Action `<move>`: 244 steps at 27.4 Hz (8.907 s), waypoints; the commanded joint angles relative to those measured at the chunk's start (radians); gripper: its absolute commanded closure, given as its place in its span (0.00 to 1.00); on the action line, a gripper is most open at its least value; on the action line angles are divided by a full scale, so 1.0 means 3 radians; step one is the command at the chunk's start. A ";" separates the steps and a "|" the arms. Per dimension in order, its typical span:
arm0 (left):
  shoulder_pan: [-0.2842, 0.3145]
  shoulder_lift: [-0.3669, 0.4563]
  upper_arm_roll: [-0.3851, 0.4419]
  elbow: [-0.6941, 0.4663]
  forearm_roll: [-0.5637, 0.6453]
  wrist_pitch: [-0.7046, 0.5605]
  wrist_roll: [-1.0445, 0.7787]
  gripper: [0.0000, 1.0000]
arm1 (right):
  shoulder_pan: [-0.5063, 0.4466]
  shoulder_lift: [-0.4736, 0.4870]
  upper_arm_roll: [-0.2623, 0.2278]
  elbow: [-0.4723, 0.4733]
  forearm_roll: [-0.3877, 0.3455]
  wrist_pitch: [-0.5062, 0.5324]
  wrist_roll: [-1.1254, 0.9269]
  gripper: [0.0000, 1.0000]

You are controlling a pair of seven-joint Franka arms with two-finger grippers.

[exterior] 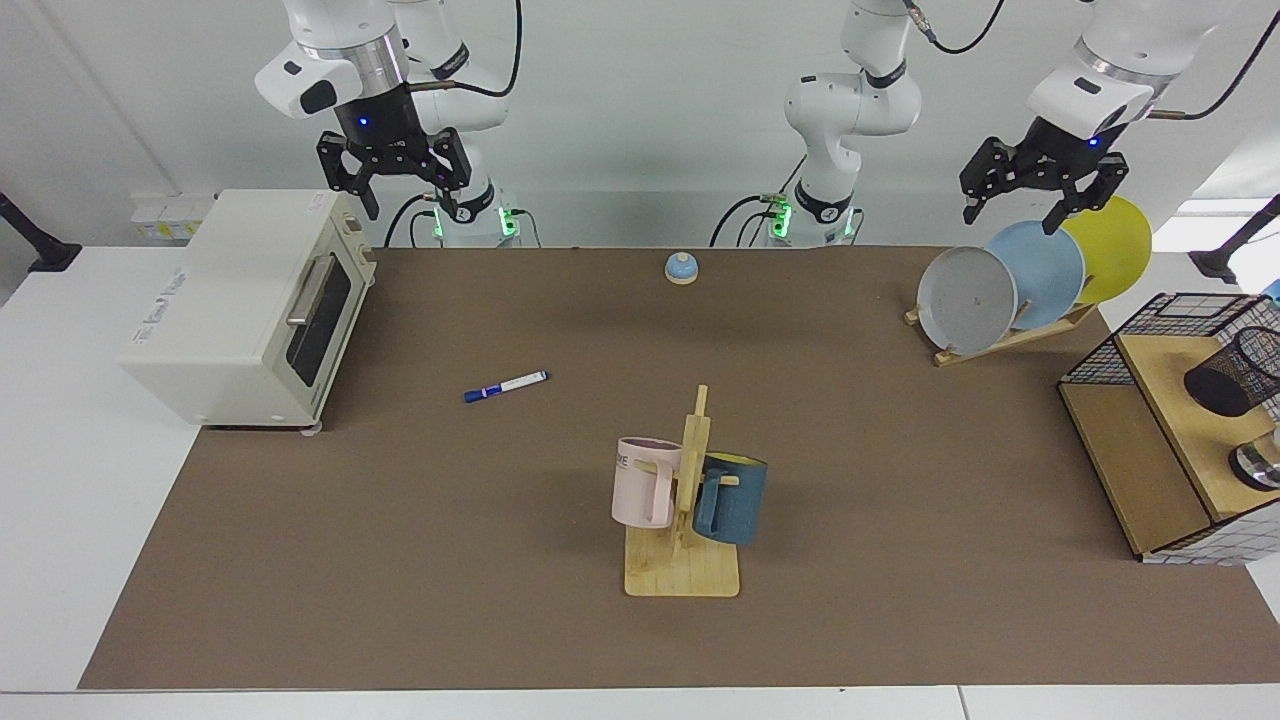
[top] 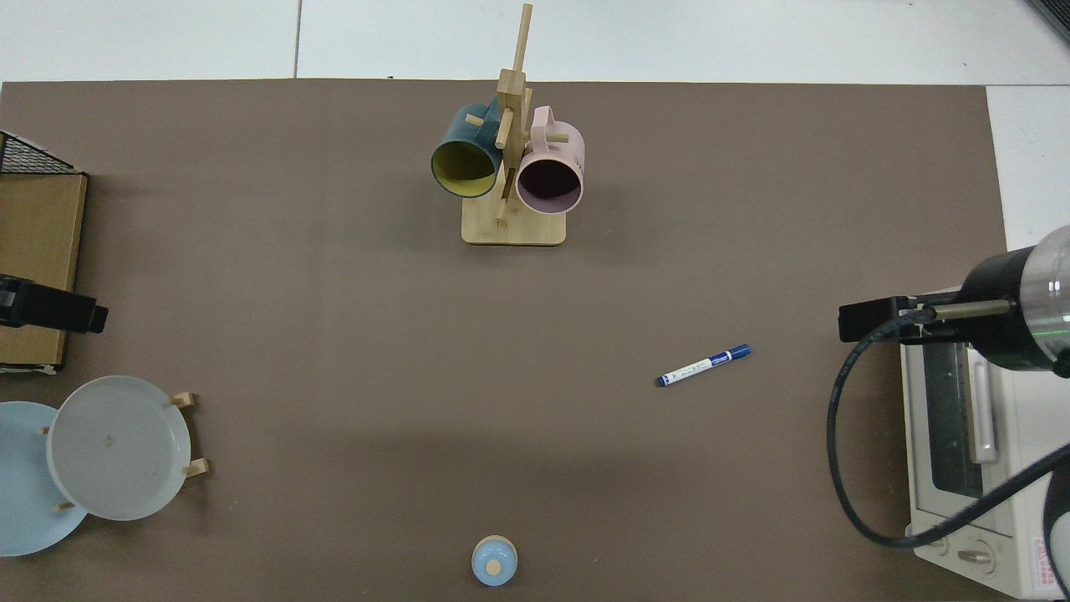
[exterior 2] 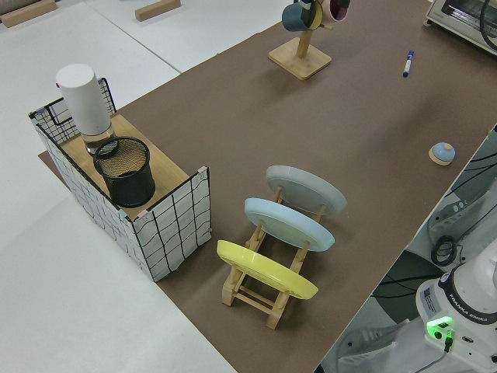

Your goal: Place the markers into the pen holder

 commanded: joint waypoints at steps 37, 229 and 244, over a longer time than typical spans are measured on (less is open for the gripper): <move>0.0026 -0.0084 -0.0015 -0.0078 -0.0004 -0.0014 -0.0060 0.00 | -0.0007 -0.0034 -0.0015 -0.0287 0.0058 0.0374 0.0938 0.00; 0.0021 -0.0294 -0.0168 -0.0374 -0.0045 -0.0070 0.0645 0.01 | 0.0929 0.0211 0.0092 -0.0697 0.0522 0.1013 0.5310 1.00; -0.0015 -0.0309 -0.0281 -0.0420 -0.0602 -0.0106 0.1249 0.02 | 0.1098 0.0283 0.0092 -0.0579 0.0917 0.1233 0.5475 1.00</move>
